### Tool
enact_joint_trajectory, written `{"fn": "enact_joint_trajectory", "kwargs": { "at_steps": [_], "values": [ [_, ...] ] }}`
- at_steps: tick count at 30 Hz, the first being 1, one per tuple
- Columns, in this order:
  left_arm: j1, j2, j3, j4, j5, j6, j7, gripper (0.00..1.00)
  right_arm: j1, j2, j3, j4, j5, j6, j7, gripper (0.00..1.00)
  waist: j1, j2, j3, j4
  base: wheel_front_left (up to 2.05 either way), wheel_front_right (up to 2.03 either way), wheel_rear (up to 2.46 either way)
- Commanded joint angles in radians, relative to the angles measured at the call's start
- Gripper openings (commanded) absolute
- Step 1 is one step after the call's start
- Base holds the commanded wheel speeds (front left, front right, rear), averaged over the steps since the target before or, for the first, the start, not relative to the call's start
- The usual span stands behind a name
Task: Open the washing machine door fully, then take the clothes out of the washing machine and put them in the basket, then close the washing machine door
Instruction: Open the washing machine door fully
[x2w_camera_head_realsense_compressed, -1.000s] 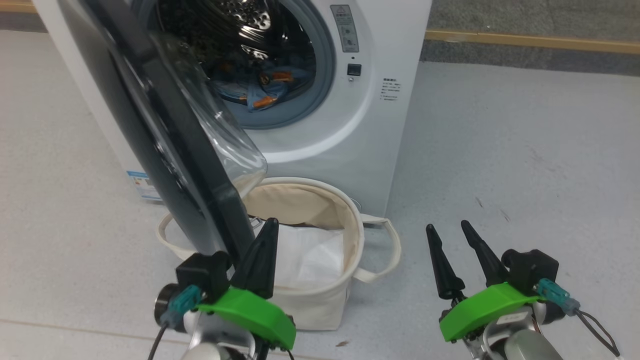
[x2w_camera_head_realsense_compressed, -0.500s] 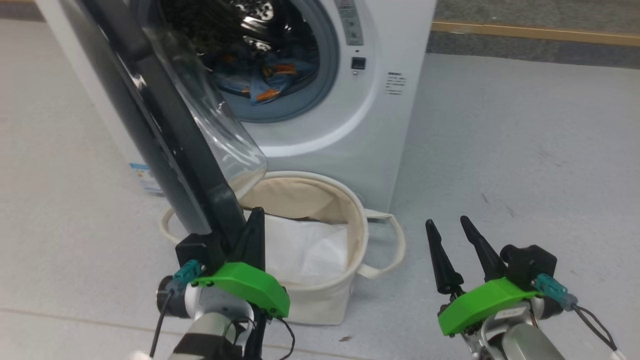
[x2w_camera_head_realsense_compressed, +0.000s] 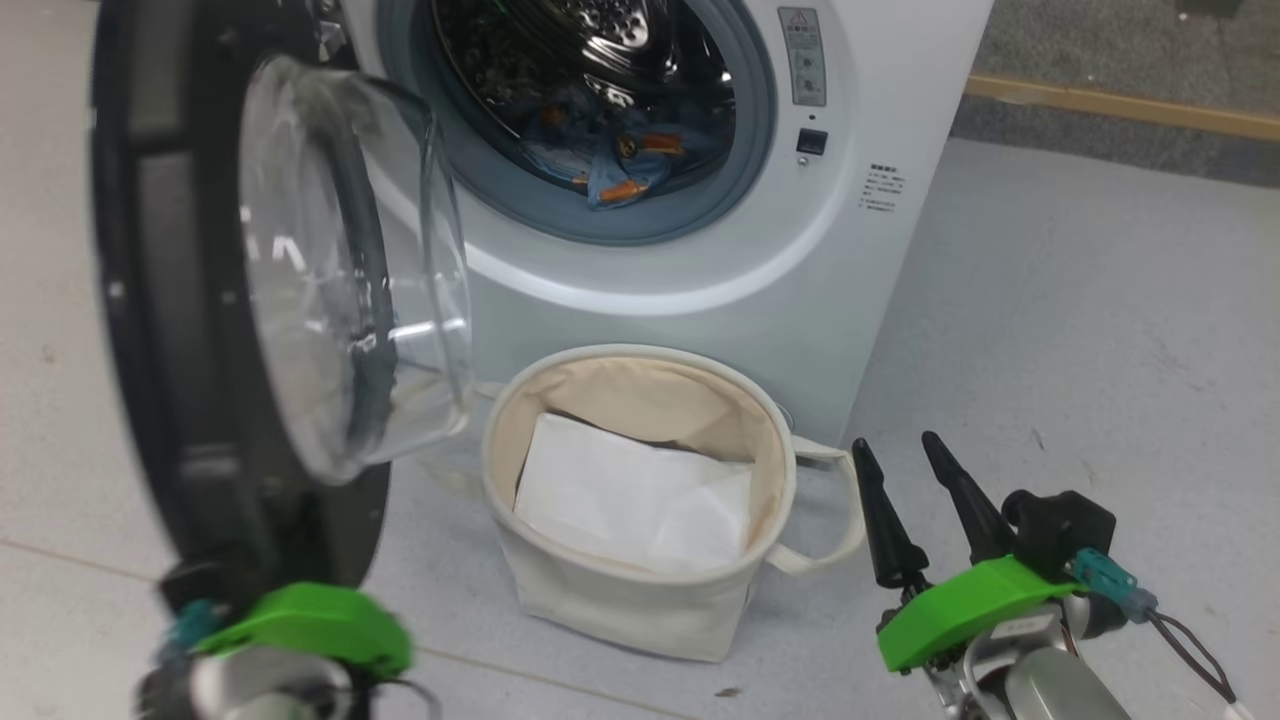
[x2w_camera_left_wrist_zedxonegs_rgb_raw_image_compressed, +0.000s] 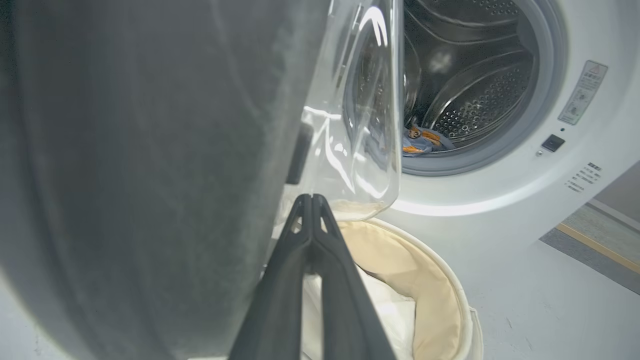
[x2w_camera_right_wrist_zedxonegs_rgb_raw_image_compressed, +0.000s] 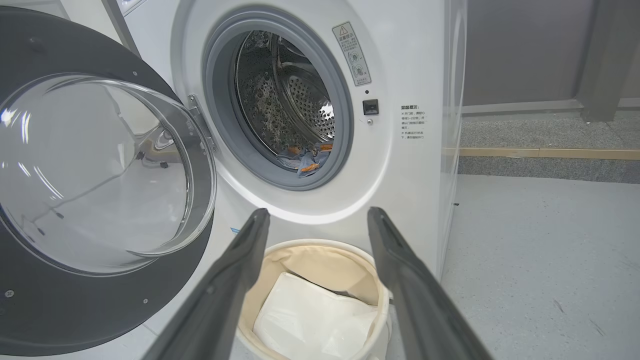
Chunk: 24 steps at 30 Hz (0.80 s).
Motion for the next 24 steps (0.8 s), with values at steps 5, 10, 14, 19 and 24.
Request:
{"fn": "enact_joint_trajectory", "kwargs": {
  "at_steps": [5, 10, 14, 19, 24],
  "values": [
    [-0.005, 0.118, 0.143, -0.043, -0.028, 0.022, -0.024, 0.0, -0.018, 0.006, 0.019, -0.038, 0.001, 0.001, -0.013, 1.0, 0.0, 0.0, -0.012, 0.006, 0.0, 0.0, 0.0],
    [-0.011, 0.21, 0.214, -0.017, -0.053, -0.007, -0.029, 0.0, -0.017, 0.006, 0.022, -0.042, 0.002, 0.001, -0.009, 1.0, 0.0, 0.0, -0.009, -0.004, 0.0, 0.0, 0.0],
    [-0.024, 0.271, 0.265, 0.029, -0.078, -0.041, -0.042, 0.0, -0.021, 0.005, 0.025, -0.042, 0.002, 0.001, -0.004, 1.0, 0.0, 0.0, -0.006, -0.018, 0.0, 0.0, 0.0],
    [-0.042, 0.333, 0.325, 0.121, -0.11, -0.079, -0.066, 0.0, -0.028, 0.006, 0.031, -0.04, 0.002, 0.001, -0.002, 1.0, 0.0, 0.0, -0.004, -0.041, 0.0, 0.0, 0.0],
    [-0.05, 0.363, 0.363, 0.187, -0.13, -0.107, -0.094, 0.0, -0.03, 0.008, 0.031, -0.038, 0.004, 0.001, -0.002, 1.0, 0.0, 0.0, -0.003, -0.058, 0.0, 0.0, 0.0]
  ]
}}
